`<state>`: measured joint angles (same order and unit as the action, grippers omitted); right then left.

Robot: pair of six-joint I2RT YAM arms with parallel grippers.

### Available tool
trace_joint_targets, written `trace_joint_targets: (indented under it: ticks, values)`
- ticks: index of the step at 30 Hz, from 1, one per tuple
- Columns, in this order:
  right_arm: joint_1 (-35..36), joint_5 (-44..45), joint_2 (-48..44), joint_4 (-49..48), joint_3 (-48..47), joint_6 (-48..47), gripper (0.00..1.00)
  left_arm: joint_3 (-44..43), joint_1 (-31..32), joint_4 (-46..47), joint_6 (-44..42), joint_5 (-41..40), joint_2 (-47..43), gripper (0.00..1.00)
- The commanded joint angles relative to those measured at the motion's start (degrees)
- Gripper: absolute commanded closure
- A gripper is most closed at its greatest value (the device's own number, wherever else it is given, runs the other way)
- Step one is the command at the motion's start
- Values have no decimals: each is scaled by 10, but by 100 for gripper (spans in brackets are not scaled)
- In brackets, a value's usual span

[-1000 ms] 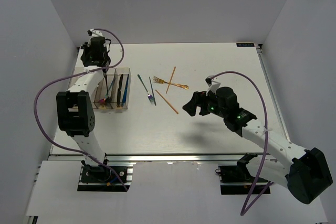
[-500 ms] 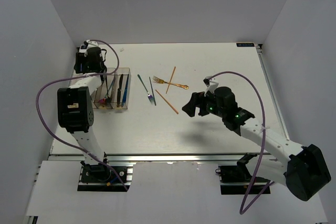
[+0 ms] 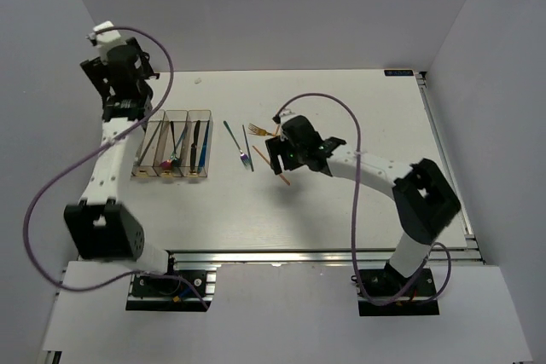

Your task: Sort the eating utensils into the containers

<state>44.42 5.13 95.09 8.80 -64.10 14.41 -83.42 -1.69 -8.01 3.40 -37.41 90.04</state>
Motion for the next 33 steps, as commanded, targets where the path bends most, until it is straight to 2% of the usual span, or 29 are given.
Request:
trace_joint_targets:
  ticks: [1, 3, 4, 6, 8, 12, 14, 18, 22, 24, 25, 26, 27, 28, 29, 30, 31, 32, 33]
  values:
    - [4, 70, 75, 94, -98, -47, 26, 13, 3, -128, 165, 59, -146, 2]
    - [6, 65, 126, 122, -128, -58, 34, 82, 3, -116, 172, 135, -202, 2]
    - [8, 59, 141, 130, -140, -70, 39, 149, 3, -112, 170, 152, -253, 2]
    - [10, 54, 178, 154, -175, -76, 50, 204, 3, -105, 154, 161, -294, 2]
    - [12, 36, 199, 158, -190, -82, 52, 268, 3, -93, 152, 146, -340, 2]
    - [17, 23, 226, 169, -197, -71, 56, 289, 3, -82, 156, 178, -363, 2]
    - [19, 23, 236, 176, -191, -62, 65, 281, 3, -88, 158, 186, -350, 2]
    - [19, 35, 244, 202, -161, -41, 98, 278, 3, -101, 165, 236, -331, 2]
    - [20, 30, 230, 207, -127, -24, 100, 272, 3, -117, 175, 247, -325, 2]
    - [20, 21, 197, 200, -109, -10, 100, 277, 3, -124, 183, 289, -329, 2]
    - [20, 16, 178, 192, -88, -3, 100, 283, 3, -121, 197, 316, -333, 2]
    - [21, 13, 135, 185, -76, 5, 100, 292, 3, -112, 207, 401, -337, 2]
    - [21, -7, 110, 159, -66, 15, 100, 322, 3, -98, 219, 451, -351, 2]
    - [22, -26, 80, 136, -52, 32, 100, 346, 3, -46, 260, 498, -360, 2]
    - [23, -47, 21, 108, -18, 46, 100, 373, 4, -6, 288, 544, -370, 2]
    - [24, -109, -8, 37, 3, 61, 100, 433, 9, 36, 320, 612, -391, 2]
    - [26, -134, -37, -8, 24, 100, 100, 460, 23, 128, 385, 631, -399, 2]
    - [28, -156, -89, -55, 71, 125, 100, 482, 40, 162, 409, 643, -404, 2]
    - [29, -193, -110, -160, 94, 152, 100, 495, 76, 182, 423, 641, -406, 2]
